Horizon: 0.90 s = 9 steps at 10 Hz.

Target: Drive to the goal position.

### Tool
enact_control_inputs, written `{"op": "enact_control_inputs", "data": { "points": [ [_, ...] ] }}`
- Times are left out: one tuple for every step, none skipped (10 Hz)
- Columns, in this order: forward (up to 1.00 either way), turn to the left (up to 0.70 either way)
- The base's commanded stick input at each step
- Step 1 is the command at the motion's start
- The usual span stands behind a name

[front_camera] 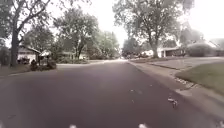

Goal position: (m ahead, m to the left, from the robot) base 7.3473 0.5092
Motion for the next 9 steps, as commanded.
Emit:
{"op": "enact_control_inputs", "data": {
  "points": [
    [0.7,0.0],
    [0.7,0.0],
    [0.7,0.0],
    [0.7,0.0],
    [0.7,0.0],
    [0.7,0.0],
    [0.7,0.0],
    [0.7,0.0],
    [0.7,0.0]
  ]
}}
